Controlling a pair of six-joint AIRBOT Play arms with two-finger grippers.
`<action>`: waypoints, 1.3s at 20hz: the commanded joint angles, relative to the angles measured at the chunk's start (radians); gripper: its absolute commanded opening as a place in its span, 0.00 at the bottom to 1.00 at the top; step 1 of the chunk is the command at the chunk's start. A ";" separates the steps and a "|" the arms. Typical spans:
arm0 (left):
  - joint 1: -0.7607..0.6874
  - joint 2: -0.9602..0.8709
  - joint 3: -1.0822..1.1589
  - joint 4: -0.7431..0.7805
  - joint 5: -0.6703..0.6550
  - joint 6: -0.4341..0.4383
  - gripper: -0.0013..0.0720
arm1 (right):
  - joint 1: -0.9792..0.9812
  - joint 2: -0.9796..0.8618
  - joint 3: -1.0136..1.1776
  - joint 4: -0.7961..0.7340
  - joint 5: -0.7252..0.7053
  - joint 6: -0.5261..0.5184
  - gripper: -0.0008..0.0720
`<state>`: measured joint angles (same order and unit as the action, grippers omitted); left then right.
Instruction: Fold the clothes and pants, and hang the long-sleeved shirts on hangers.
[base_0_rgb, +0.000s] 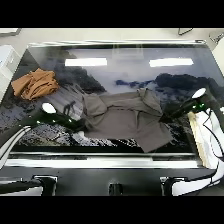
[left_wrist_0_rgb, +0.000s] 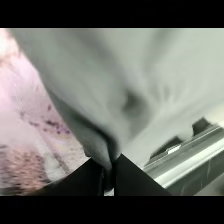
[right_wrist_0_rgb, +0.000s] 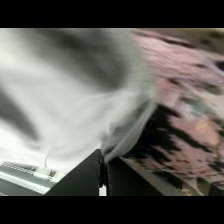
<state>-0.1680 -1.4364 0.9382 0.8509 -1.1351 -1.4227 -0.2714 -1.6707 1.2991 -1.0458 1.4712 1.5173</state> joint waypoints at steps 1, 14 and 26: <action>0.065 0.169 0.182 0.156 -0.001 -0.002 0.04 | 0.001 0.140 0.183 0.028 -0.023 -0.083 0.07; 0.135 0.634 1.022 0.171 0.195 0.045 0.05 | 0.003 0.925 0.658 0.005 -0.592 -0.103 0.07; 0.119 0.340 0.607 0.238 0.055 0.056 0.05 | 0.003 0.398 0.621 0.005 -0.197 -0.090 0.07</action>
<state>-0.0406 -0.9962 1.7260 1.0786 -1.0908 -1.3869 -0.2687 -1.0718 1.9423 -1.0367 1.1442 1.4319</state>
